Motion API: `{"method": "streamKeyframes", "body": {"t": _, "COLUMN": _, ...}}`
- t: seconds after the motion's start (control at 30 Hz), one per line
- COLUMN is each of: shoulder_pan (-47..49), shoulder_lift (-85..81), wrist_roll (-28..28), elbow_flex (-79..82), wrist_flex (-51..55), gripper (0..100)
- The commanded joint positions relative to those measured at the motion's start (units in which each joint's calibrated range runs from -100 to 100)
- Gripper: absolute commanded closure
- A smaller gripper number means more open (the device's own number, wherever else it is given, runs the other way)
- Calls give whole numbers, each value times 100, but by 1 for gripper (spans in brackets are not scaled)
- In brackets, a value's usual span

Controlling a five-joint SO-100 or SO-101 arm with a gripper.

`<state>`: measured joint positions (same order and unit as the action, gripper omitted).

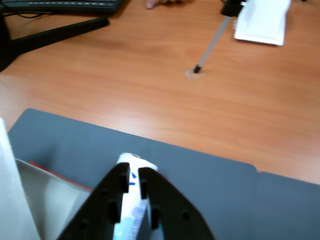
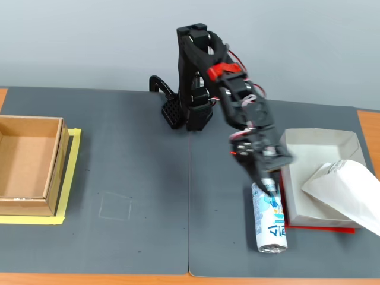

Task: Pick the sandwich and put it in the gray box

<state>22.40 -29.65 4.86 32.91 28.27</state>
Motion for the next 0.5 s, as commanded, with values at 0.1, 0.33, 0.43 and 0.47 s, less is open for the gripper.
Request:
{"method": "streamKeyframes", "body": {"t": 0.1, "shoulder_pan": -648, "shoulder_lift": -1380, "wrist_roll": 22, "elbow_flex": 1453, "wrist_flex": -58, "gripper": 98}}
{"method": "streamKeyframes", "body": {"t": 0.33, "shoulder_pan": -998, "shoulder_lift": -2957, "wrist_roll": 22, "elbow_flex": 3181, "wrist_flex": 20, "gripper": 98}}
{"method": "streamKeyframes", "body": {"t": 0.43, "shoulder_pan": -1155, "shoulder_lift": -3686, "wrist_roll": 22, "elbow_flex": 3823, "wrist_flex": 254, "gripper": 98}}
{"method": "streamKeyframes", "body": {"t": 0.47, "shoulder_pan": -1200, "shoulder_lift": -3923, "wrist_roll": 22, "elbow_flex": 3995, "wrist_flex": 428, "gripper": 98}}
